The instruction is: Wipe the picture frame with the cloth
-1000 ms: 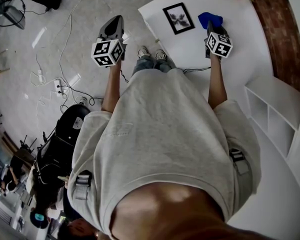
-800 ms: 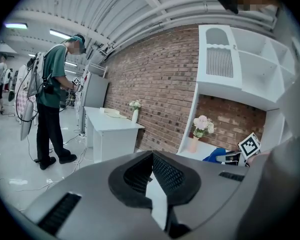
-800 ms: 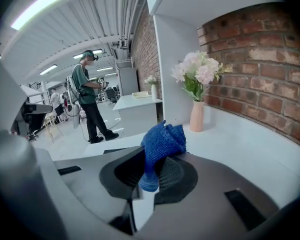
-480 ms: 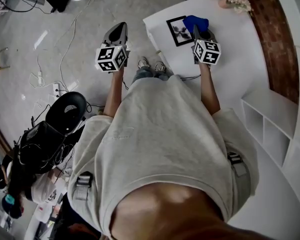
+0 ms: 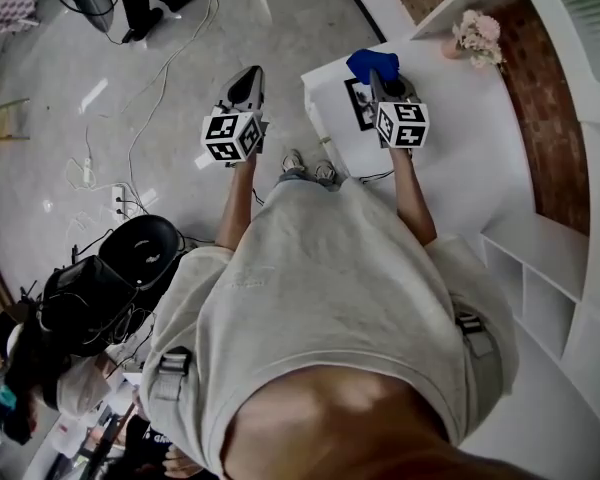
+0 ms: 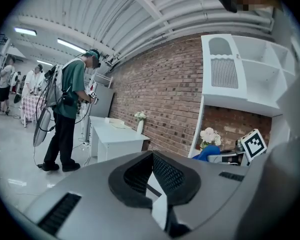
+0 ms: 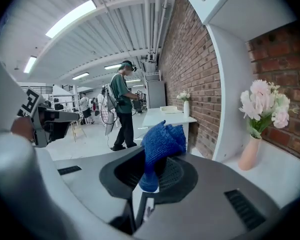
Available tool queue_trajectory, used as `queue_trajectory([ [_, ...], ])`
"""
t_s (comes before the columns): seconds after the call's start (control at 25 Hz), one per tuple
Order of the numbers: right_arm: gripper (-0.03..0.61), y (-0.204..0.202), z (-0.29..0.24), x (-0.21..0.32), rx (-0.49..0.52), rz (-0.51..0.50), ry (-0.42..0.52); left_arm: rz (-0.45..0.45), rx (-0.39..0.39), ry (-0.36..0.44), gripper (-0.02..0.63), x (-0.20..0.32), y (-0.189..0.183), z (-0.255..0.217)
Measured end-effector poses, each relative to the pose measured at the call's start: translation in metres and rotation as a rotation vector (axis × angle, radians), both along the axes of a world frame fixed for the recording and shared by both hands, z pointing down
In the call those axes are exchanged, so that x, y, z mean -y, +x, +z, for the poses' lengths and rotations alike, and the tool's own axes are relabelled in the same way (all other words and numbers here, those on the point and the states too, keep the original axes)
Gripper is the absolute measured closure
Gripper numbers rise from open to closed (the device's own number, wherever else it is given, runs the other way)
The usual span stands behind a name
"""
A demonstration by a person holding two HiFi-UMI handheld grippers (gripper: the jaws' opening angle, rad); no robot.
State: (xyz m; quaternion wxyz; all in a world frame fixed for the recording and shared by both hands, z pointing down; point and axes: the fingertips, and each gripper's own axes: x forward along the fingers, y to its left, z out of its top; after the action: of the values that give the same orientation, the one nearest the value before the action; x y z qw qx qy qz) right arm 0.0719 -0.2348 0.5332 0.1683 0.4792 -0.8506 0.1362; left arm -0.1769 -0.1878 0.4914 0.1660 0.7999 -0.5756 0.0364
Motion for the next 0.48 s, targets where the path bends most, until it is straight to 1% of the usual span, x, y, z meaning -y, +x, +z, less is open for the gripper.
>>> queue_trajectory([
  [0.24, 0.522, -0.01, -0.032, 0.021, 0.012, -0.02, 0.077, -0.001, 0.031, 0.048, 0.598, 0.02, -0.008, -0.022],
  [0.48, 0.522, -0.009, -0.056, 0.04, 0.046, -0.005, 0.133, -0.003, 0.047, 0.103, 0.598, 0.042, -0.014, -0.047],
])
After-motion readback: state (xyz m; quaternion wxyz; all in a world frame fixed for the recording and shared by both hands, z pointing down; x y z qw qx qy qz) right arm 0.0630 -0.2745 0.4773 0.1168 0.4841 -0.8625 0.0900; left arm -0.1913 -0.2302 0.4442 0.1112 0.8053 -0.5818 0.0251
